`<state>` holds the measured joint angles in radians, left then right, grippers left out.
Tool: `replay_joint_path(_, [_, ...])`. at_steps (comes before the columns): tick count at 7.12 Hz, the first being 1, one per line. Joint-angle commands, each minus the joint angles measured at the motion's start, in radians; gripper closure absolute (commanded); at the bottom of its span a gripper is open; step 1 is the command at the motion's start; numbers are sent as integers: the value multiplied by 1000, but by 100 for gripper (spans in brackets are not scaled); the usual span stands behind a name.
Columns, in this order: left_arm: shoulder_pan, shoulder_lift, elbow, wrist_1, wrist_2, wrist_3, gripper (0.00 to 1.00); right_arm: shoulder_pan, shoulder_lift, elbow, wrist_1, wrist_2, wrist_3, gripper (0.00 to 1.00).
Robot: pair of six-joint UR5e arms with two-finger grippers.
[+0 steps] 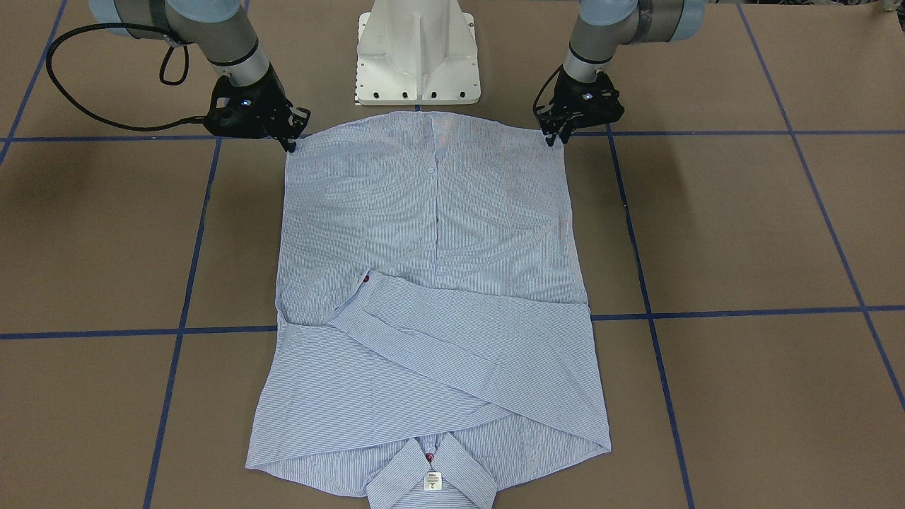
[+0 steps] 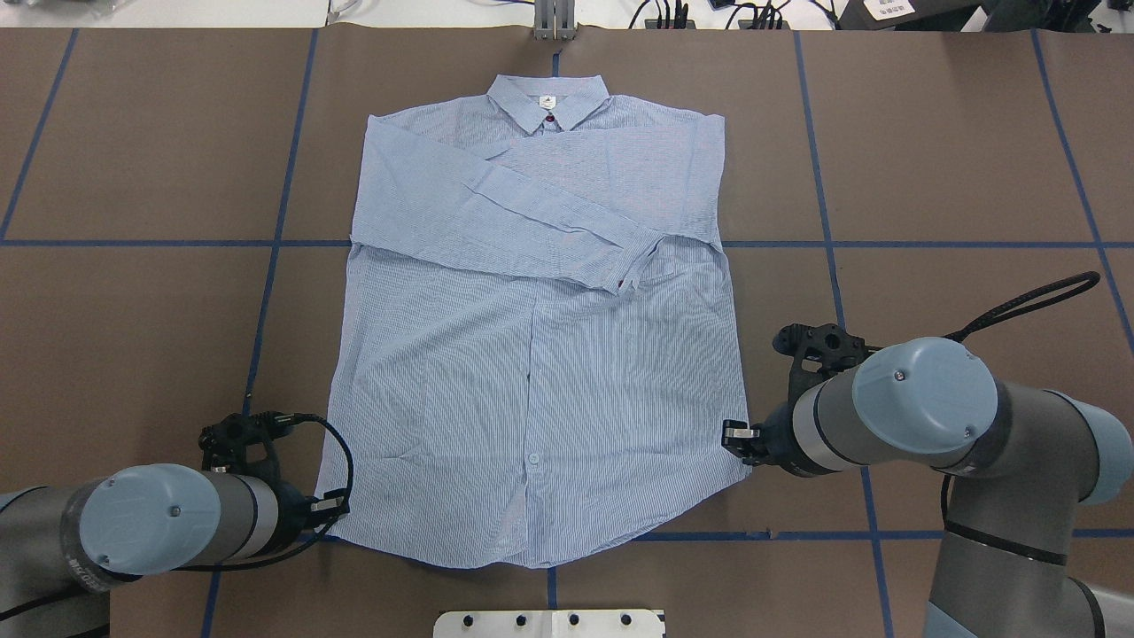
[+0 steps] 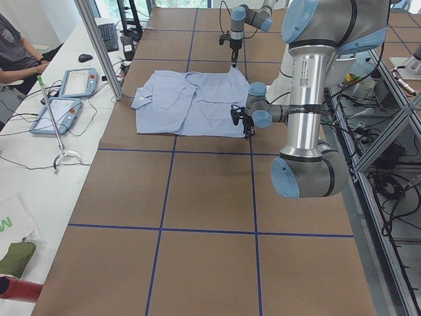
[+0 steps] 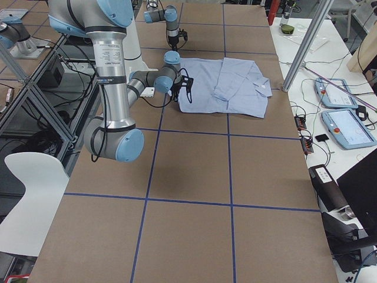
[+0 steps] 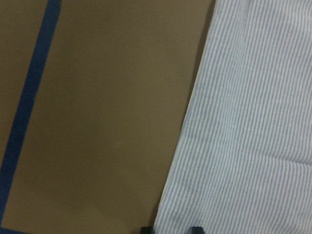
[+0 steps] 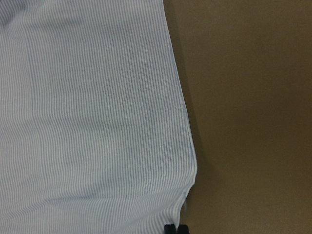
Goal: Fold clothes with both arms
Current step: 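Close both grippers on the two hem corners nearest the robot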
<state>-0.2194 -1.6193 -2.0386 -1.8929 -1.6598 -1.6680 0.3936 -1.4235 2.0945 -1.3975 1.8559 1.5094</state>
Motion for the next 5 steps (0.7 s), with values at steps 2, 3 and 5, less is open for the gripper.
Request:
replay_joint_path(2, [-3, 2, 0, 0, 0, 1, 63, 1, 0, -1, 0, -1, 0, 100])
replay_joint_path(3, [-2, 1, -2, 2, 0, -1, 80, 1, 0, -1, 0, -1, 0, 100])
replay_joint_path(5, [-2, -2, -11, 2, -2, 1, 100, 4, -2, -2, 0, -1, 0, 100])
